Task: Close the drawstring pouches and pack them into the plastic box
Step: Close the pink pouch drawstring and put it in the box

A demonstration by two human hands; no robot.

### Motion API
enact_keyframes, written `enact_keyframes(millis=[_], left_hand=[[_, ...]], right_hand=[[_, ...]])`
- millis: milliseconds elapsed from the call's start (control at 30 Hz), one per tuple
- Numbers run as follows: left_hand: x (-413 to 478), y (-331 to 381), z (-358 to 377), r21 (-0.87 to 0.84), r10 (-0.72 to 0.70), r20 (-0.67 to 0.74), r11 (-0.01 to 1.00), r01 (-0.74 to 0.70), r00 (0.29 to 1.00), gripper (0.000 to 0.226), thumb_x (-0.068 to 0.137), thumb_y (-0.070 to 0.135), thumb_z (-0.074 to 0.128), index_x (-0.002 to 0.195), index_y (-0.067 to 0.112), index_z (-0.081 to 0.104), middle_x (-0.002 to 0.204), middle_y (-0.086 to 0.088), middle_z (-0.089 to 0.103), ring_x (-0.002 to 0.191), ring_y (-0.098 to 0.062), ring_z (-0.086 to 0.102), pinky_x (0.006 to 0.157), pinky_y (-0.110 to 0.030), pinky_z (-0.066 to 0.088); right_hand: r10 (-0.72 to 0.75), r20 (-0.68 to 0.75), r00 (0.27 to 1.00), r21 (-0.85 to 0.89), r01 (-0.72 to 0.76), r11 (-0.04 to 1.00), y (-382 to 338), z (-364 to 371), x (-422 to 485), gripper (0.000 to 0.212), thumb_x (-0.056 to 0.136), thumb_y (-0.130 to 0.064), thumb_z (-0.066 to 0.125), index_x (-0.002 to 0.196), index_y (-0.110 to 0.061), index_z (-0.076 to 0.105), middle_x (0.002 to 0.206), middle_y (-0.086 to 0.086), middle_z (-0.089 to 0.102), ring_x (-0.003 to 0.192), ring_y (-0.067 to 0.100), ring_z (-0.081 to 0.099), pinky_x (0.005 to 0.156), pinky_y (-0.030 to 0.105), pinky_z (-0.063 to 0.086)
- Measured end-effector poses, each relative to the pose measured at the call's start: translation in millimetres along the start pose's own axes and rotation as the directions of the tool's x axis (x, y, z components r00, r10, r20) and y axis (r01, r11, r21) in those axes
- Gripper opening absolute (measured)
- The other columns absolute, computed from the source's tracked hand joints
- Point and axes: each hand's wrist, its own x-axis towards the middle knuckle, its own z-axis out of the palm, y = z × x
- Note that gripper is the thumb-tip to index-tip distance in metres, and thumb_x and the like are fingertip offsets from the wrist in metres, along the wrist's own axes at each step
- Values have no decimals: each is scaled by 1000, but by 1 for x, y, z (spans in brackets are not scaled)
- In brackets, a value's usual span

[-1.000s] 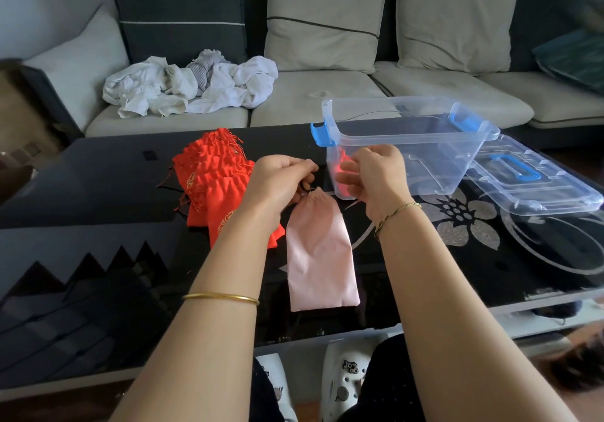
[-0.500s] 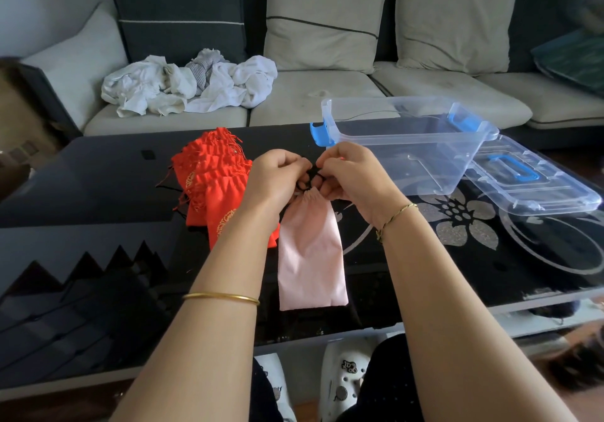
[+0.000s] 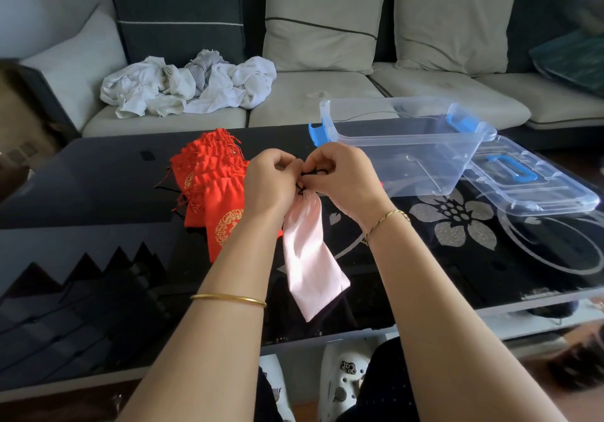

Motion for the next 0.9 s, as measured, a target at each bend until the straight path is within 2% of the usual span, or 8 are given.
enact_keyframes(millis=[200, 400, 500, 600, 667, 767, 833, 900], left_hand=[[0, 1, -2, -7, -29, -29, 1000, 29, 999, 10, 86, 9, 62, 77, 13, 62, 70, 3, 59, 72, -18, 59, 72, -33, 50], [1, 1, -7, -68, -123, -34, 990, 121, 992, 21, 83, 8, 64, 62, 9, 62, 58, -4, 57, 54, -16, 51, 58, -29, 43], [1, 5, -11, -174, -212, 27, 961, 214, 977, 28, 84, 6, 61, 57, 8, 54, 61, -14, 53, 56, -22, 44, 54, -27, 34], [3, 11, -14, -214, -243, 133, 940, 267, 961, 18, 78, -4, 57, 68, 10, 51, 71, -14, 53, 66, -24, 45, 57, -28, 33], [3, 12, -16, -220, -240, 163, 937, 272, 957, 21, 72, -5, 58, 81, 13, 52, 73, -10, 54, 67, -23, 50, 62, -30, 40], [2, 11, -14, -202, -185, 122, 957, 207, 975, 27, 76, -5, 57, 87, 19, 50, 80, -2, 53, 72, -18, 52, 71, -34, 43], [0, 12, -12, -147, -130, 73, 979, 139, 989, 25, 81, -3, 55, 88, 19, 48, 84, 1, 51, 74, -13, 50, 69, -27, 43], [-2, 12, -10, -95, -60, 34, 993, 63, 998, 24, 82, -2, 54, 88, 21, 48, 85, 2, 50, 74, -9, 49, 66, -21, 42]], right_hand=[[-71, -65, 995, -91, 65, 994, 1, 6, -1, 10, 73, -6, 72, 82, -4, 68, 68, -4, 60, 57, 5, 47, 59, 14, 42], [-194, -66, 979, -248, 173, 953, 2, 9, -1, 8, 81, -12, 68, 86, -9, 73, 88, 3, 67, 80, 14, 58, 76, 27, 48], [-216, -57, 975, -318, 187, 930, 4, 11, 1, 11, 83, -11, 63, 84, -8, 73, 85, 7, 67, 80, 19, 59, 77, 36, 50], [-184, -42, 982, -294, 164, 941, 4, 6, -1, 14, 85, -9, 61, 87, -7, 74, 85, 6, 69, 82, 17, 59, 77, 30, 49], [-122, -57, 991, -203, 108, 973, 2, 3, -3, 15, 84, -5, 59, 85, -4, 74, 80, 5, 69, 78, 17, 60, 73, 29, 49], [101, -50, 994, 89, -96, 991, 0, 2, -3, 15, 86, -5, 57, 79, -4, 70, 69, -3, 61, 70, 11, 55, 69, 26, 49], [244, 31, 969, 342, -240, 909, 0, 1, -3, 18, 88, -9, 58, 72, -10, 68, 62, -6, 57, 64, 8, 53, 64, 26, 48], [344, 152, 927, 555, -368, 746, 0, 0, -3, 23, 90, -11, 58, 68, -14, 64, 56, -3, 52, 55, 8, 48, 59, 23, 44]])
